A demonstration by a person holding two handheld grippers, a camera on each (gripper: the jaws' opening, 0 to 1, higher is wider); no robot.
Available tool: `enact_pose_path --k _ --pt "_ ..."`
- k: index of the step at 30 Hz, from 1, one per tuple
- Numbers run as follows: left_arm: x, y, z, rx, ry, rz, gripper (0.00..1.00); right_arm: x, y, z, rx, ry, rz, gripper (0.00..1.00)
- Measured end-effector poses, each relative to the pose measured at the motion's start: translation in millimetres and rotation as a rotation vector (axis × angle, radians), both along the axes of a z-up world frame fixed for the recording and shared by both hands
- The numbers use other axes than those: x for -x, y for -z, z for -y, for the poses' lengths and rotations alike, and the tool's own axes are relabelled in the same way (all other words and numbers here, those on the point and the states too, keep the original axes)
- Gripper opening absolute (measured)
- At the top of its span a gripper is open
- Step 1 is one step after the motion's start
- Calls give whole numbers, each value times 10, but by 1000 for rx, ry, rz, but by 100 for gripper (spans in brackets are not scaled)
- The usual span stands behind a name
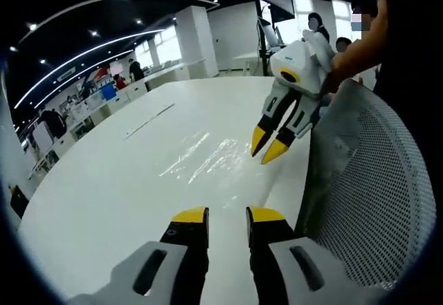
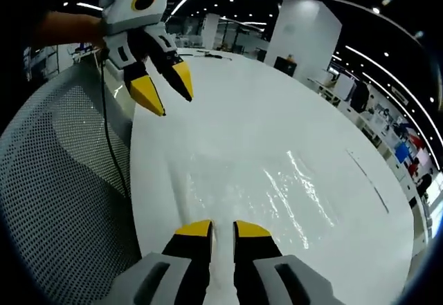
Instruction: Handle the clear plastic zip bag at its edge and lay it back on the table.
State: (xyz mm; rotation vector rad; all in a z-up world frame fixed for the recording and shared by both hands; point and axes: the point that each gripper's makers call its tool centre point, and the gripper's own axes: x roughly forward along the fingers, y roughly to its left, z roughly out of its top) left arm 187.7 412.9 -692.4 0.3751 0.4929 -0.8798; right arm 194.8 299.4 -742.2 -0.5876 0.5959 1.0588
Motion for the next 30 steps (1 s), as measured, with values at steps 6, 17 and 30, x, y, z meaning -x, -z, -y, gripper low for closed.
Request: enact_pose_path --k 6,17,30 --pt "36 66 -33 19 -21 -8 22 13 -88 76 -44 43 -18 21" --pt "44 117 -100 57 -78 -23 25 2 -229 396 -89 152 -12 41" --pt "156 -4 -98 183 -122 -26 45 64 -399 776 -152 250 40 72"
